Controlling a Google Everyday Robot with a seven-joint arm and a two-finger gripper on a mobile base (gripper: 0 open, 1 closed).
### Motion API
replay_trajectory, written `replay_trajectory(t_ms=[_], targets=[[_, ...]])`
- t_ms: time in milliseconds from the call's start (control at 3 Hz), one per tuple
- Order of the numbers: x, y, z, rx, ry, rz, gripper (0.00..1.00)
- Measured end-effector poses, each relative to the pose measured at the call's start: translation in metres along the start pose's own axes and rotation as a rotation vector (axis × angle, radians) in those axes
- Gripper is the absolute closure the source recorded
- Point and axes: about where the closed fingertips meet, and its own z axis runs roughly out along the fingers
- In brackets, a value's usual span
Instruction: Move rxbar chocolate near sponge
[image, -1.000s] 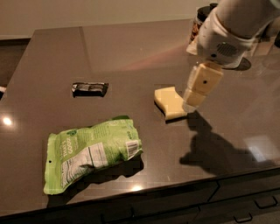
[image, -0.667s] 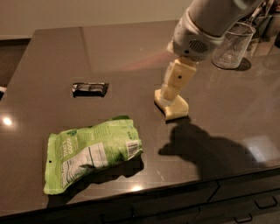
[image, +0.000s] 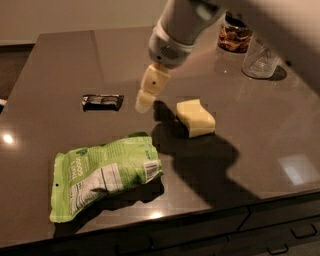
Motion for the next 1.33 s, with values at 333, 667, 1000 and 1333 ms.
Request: replay_trajectory(t_ms=[333,667,1000,1333], targets=[[-0.031,-0.012,0.042,-0.006,-0.007,0.013,0.0],[-0.053,-0.025,0.079,-0.014,0.005,0.039,0.0],[-0.075,-0.025,0.105,-0.036,0.011,0.041,0.0],[-0.093,-0.019,0.124,-0.068,0.024,0.013,0.0]])
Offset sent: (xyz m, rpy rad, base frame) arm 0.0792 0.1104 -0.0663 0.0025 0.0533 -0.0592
